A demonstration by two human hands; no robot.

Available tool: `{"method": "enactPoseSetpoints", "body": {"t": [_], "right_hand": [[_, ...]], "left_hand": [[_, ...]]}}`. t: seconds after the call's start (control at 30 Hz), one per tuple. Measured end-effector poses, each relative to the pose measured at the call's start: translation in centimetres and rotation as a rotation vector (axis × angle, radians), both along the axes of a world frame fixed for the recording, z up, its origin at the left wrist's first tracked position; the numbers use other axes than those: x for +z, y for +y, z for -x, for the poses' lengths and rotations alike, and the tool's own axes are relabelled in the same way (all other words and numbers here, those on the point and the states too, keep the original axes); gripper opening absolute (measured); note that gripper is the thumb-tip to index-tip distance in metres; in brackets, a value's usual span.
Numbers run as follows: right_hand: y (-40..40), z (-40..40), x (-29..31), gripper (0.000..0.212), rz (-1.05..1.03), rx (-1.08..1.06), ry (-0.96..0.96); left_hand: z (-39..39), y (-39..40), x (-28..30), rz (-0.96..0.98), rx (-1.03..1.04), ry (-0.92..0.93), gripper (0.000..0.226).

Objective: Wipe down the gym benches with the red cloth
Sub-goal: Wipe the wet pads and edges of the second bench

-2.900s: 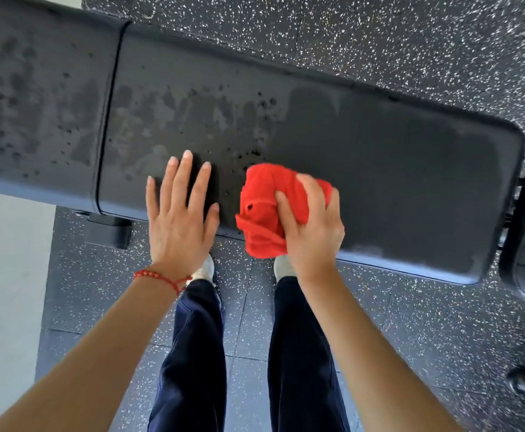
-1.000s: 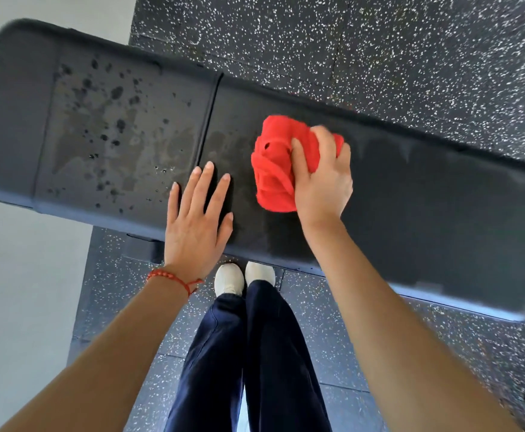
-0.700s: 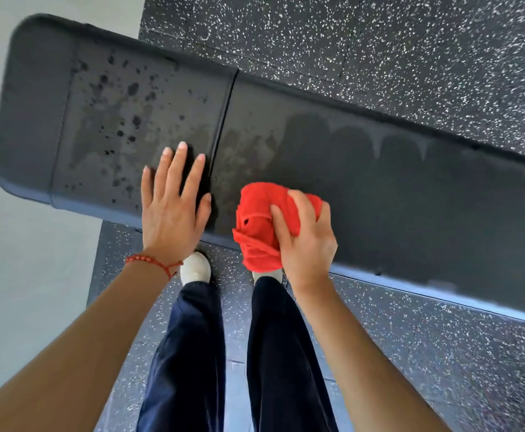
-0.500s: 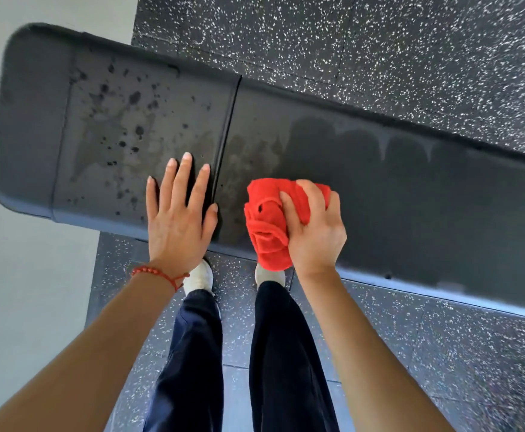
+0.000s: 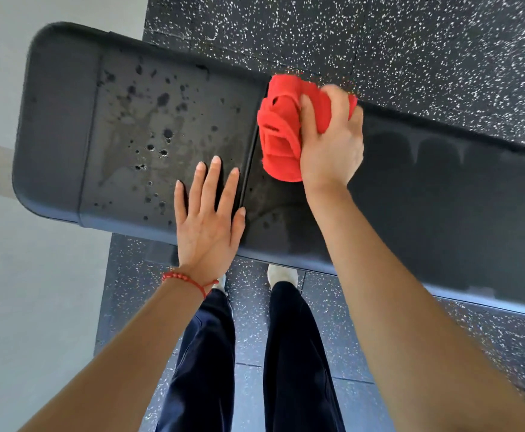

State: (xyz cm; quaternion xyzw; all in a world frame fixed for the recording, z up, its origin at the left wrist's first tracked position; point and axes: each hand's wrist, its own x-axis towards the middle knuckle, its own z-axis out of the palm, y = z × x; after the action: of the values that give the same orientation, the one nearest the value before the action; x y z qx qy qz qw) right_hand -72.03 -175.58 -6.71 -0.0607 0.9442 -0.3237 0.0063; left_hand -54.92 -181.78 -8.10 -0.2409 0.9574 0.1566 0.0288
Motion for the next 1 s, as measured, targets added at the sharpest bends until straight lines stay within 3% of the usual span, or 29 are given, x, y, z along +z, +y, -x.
{"method": "enactPoseSetpoints", "body": {"t": [0.4,0.77,1.0], "right_hand": [[3.8,-12.0,0.7,0.038,-0.012,0.181,-0.107],[0.1,-11.1,3.3,0.033,0.266,0.137,-0.093],[-5.1,-9.1,1.4,0.037,0.117,0.072,-0.202]], "left_hand": [[-3.9,-4.8,0.4,0.005,0.054,-0.001,0.049],[-4.4,-6.4,1.0,-0.047,0.018,-0.046,0.053],[-5.9,-8.1,1.2,-0.049,0.11,-0.033,0.053]]}}
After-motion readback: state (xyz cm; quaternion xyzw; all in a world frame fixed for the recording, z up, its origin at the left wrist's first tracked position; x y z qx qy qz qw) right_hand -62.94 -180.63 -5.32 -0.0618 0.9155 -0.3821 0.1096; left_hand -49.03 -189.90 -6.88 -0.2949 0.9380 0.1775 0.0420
